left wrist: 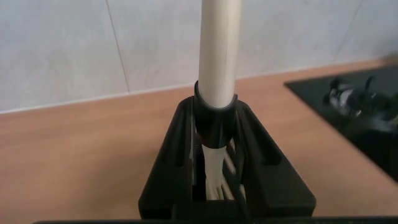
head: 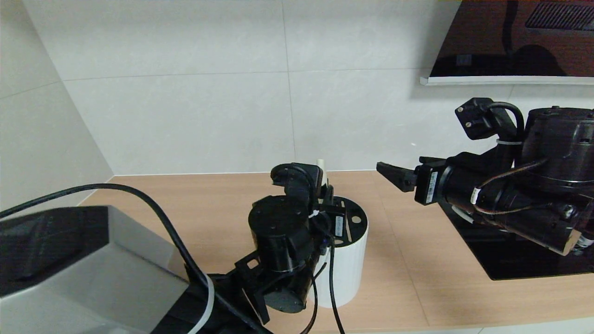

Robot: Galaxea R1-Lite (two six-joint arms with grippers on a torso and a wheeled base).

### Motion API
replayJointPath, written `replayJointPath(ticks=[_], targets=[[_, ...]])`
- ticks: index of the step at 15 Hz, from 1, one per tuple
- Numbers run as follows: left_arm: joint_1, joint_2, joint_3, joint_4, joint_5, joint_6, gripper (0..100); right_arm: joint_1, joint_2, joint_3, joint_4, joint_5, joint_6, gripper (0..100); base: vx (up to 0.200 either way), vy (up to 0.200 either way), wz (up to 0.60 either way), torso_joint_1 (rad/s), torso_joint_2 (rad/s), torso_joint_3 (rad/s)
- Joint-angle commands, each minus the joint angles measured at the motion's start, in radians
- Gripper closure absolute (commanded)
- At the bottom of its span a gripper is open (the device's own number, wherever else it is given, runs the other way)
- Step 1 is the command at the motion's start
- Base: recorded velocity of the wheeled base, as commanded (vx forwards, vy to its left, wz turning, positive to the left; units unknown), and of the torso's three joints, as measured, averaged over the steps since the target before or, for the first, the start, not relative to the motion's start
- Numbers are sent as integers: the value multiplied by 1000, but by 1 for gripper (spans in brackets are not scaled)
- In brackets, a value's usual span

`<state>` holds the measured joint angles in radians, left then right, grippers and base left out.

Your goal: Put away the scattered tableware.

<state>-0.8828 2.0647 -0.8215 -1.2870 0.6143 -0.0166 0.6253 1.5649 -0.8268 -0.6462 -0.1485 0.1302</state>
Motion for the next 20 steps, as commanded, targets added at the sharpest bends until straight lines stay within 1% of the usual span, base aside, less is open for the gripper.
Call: replayJointPath(ticks=[1,5,13,14,20], targets=[[-1,45,12,-6,1,0,100,1,7,0,-1,0,-1,0,0,0,0,0,0,0],[-1,46,30,-6,-1,0,100,1,9,2,-1,0,-1,0,0,0,0,0,0,0],[-1,43,28,-6,1,0,100,1,9,5,-1,0,-1,0,0,0,0,0,0,0],[-1,41,28,-6,1,0,0,1,9,5,-3,0,-1,0,0,0,0,0,0,0],[-1,38,30,-8,-1,0,0,2,9,6,-3,0,-3,0,0,0,0,0,0,0]])
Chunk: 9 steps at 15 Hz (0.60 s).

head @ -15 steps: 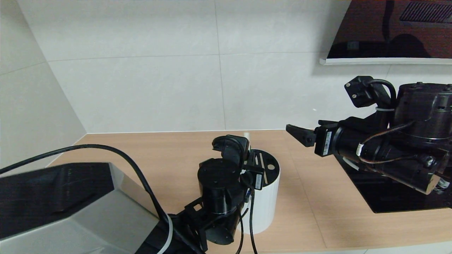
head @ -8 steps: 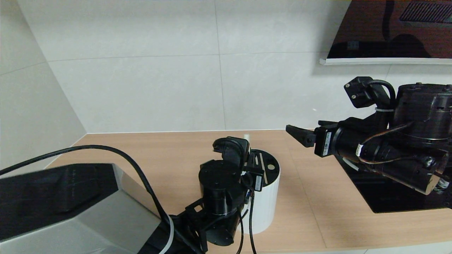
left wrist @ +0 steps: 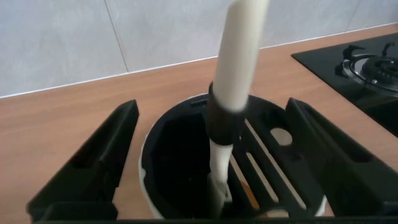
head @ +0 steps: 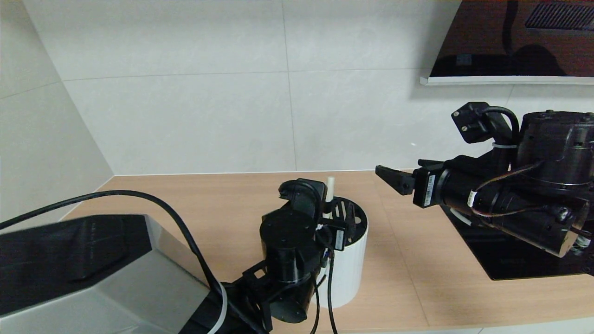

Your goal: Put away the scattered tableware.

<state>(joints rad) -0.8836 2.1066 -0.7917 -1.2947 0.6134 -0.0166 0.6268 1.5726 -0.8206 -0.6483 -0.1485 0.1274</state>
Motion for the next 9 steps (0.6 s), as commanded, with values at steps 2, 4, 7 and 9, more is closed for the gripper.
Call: replayJointPath(ticks=[2,4,7,9], targets=[[0,-14,8,-2,0,0,0,1,1,1,-1,1,0,0,0,0,0,0,0,0],[2,-62,52,-5,-6,-3,0,1,0,1,-2,3,0,0,0,0,0,0,0,0],[3,-192,118,-32,-93,-68,0,1,-8,-2,-2,3,0,0,0,0,0,0,0,0],[3,-358,186,-80,-235,-118,0,-1,-40,-3,-10,10,1,0,0,0,0,0,0,0]])
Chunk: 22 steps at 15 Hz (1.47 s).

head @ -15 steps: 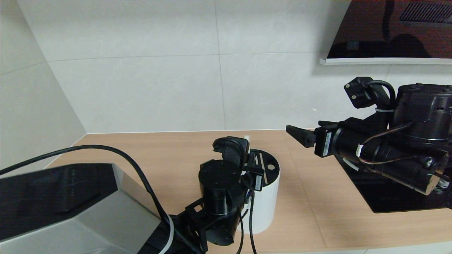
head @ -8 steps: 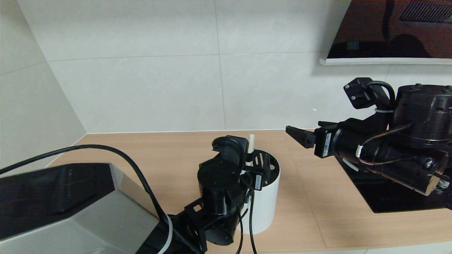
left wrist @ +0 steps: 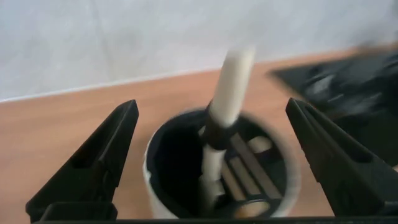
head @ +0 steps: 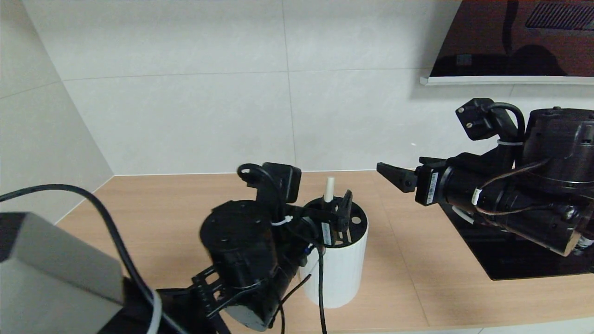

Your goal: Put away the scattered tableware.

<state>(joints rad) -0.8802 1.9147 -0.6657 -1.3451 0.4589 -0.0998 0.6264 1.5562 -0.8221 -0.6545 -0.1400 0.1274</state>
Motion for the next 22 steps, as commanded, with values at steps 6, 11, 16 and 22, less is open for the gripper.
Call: replayJointPath(ticks=[6,11,16,22], targets=[[308,-629,201,-29,-198,-86,0,-62,-373,172,4,7,-3,0,0,0,0,0,0,0],[414,-1264,330,649,-241,-83,0,-108,-835,463,139,-7,-69,0,0,0,0,0,0,0],[599,-1721,170,1290,-355,-81,0,-413,-1271,479,541,13,-69,0,0,0,0,0,0,0],[728,-1817,172,1308,-221,-57,0,-540,-1460,494,661,-6,-106,0,0,0,0,0,0,0]])
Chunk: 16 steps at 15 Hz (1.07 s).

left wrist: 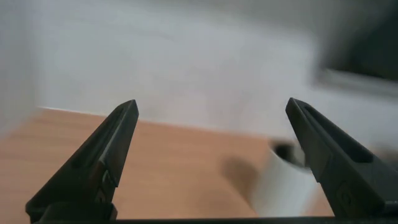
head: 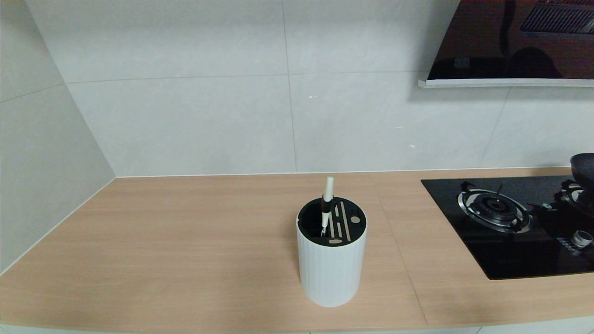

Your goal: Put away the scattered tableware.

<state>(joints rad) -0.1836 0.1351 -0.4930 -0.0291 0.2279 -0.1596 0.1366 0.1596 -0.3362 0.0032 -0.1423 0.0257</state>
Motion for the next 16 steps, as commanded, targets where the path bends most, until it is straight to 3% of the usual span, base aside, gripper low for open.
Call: replayJointPath(ticks=[1,3,5,6,7,8,9,10,14,16], targets=[[69,-37,1,-9,14,3,0,-106,-97,5,11,18,-17,0,0,0,0,0,0,0],[150,-61,5,2,10,2,0,-138,-160,32,40,63,-49,0,0,0,0,0,0,0],[187,-135,70,48,-94,57,0,-138,-160,88,37,32,-43,0,0,0,0,0,0,0],[187,-135,139,37,-78,94,0,-138,-160,144,32,30,-47,0,0,0,0,0,0,0],[187,-135,194,17,-62,141,0,-138,-160,187,1,32,-47,0,0,0,0,0,0,0],[187,-135,309,-57,-61,273,0,-138,-160,272,-75,33,-56,0,0,0,0,0,0,0],[187,-135,402,-149,-64,336,0,-138,-160,336,-137,36,-67,0,0,0,0,0,0,0],[187,-135,485,-219,-78,359,0,-138,-160,336,-117,44,-72,0,0,0,0,0,0,0],[187,-135,493,-11,-110,328,0,-138,-160,336,-45,118,-67,0,0,0,0,0,0,0],[187,-135,493,-9,-182,255,0,-138,-160,332,12,159,-64,0,0,0,0,0,0,0]])
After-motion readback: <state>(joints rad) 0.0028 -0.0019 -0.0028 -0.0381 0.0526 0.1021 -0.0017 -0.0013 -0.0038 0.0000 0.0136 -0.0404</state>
